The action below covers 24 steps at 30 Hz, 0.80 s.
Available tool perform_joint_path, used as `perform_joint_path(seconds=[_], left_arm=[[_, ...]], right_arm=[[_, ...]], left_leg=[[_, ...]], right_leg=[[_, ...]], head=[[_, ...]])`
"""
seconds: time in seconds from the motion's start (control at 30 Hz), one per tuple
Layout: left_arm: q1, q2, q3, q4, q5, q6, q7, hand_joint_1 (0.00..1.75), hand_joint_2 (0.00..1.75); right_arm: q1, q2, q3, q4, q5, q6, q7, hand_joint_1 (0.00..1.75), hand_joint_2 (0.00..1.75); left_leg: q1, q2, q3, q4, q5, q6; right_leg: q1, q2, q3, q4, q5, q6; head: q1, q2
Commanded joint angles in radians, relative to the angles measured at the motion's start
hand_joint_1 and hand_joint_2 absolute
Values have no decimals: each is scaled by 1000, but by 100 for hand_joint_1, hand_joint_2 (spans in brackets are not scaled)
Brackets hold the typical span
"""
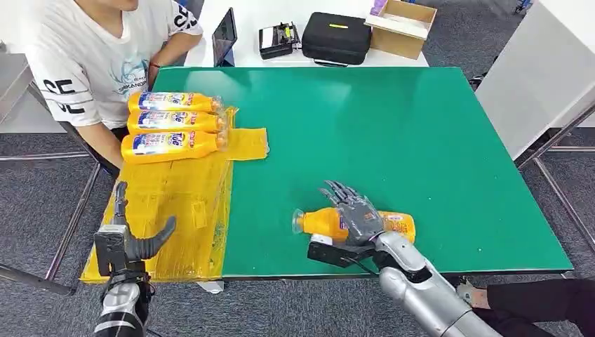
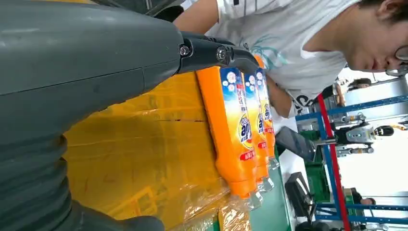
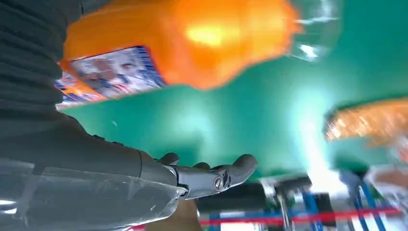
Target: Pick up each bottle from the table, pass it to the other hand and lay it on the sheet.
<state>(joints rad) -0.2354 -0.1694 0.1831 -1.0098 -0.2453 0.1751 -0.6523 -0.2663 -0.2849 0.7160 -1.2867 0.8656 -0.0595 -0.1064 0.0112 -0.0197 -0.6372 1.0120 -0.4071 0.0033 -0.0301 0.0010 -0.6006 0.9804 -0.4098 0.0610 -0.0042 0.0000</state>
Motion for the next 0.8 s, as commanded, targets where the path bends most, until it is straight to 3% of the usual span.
perform_joint_path(seconds=[0.03, 0.3, 0.8], left_arm=[[5, 0, 21, 30, 2, -11, 2, 0, 175], [15, 2, 36, 37, 4, -21, 7, 0, 175], [6, 2, 34, 48, 5, -27, 11, 0, 175]], right_arm=[[33, 6, -49, -31, 15, 48, 32, 0, 175], [89, -91, -67, -115, -4, 134, 78, 0, 175], [89, -102, -60, -99, -11, 150, 82, 0, 175]], left_leg=[[1, 1, 5, 0, -2, 0], [0, -1, 3, 0, -2, 1], [0, 2, 5, 0, -3, 1]], right_leg=[[2, -1, 6, -1, -2, -4], [0, -2, 5, -1, -2, -3], [1, 1, 6, -1, -2, -4]], head=[[0, 0], [0, 0], [0, 0]])
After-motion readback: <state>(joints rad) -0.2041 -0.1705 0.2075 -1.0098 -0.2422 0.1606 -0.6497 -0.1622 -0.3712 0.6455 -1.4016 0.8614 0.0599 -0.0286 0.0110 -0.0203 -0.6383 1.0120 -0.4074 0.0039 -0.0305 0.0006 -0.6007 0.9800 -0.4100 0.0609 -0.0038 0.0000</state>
